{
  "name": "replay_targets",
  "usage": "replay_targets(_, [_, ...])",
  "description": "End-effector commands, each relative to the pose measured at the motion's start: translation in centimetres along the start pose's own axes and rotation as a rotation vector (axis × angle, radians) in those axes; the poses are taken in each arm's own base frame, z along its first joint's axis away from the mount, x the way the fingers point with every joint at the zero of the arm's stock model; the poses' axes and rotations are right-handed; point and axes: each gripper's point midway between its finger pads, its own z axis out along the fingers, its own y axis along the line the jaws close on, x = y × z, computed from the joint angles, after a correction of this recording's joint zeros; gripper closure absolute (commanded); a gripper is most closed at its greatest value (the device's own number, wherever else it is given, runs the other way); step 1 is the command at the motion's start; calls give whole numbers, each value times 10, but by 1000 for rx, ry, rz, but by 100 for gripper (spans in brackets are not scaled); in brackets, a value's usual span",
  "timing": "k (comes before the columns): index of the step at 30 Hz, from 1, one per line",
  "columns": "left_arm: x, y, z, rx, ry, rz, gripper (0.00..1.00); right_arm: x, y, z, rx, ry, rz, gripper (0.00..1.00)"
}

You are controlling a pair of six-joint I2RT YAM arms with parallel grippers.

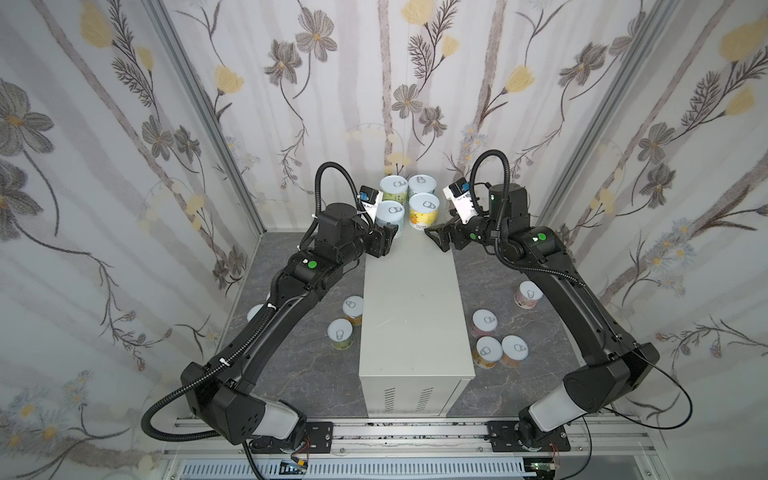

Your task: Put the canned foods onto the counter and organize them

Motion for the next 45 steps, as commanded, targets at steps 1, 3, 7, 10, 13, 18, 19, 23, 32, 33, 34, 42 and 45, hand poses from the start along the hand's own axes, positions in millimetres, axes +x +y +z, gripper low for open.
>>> replay_targets(1, [-16,-3,1,17,-59,20,32,-14,2,-5,-7,-53,-26,1])
replay_targets(3, [-16,-2,2,15,-59,22,32,-13,3,-5,-8,-52,-26,1])
replay_targets(7, [-18,0,4,4,-64,24,33,-12,2,-5,-6,-49,-23,1])
replay_targets(10, [-19,0,4,4,-75,24,33,-10,2,-4,-7,-44,-24,1])
replay_targets(13, [-19,0,6,7,-80,19,33,-11,2,-6,-1,-46,-32,1])
replay_targets(18, [-19,-1,10,16,-79,19,34,-13,0,-9,8,-48,-32,1])
replay_targets(19, [-19,-1,10,15,-82,20,34,-13,1,-9,7,-47,-32,1])
replay_targets(23, [-19,0,10,8,-84,22,35,-13,0,-10,10,-45,-32,1])
replay_targets(32, [-21,-3,11,25,-88,13,36,-10,0,-7,8,-38,-36,2])
replay_targets(33, [-22,-4,11,28,-89,11,36,-10,0,-7,6,-39,-36,2])
replay_targets(34, [-23,-4,11,29,-92,11,36,-10,1,-7,5,-38,-38,2])
replay_targets(42, [-19,-5,12,38,-83,1,36,-9,0,-4,3,-36,-38,2])
replay_targets(45, [-19,-7,13,48,-83,-10,37,-9,-1,-4,2,-35,-38,2])
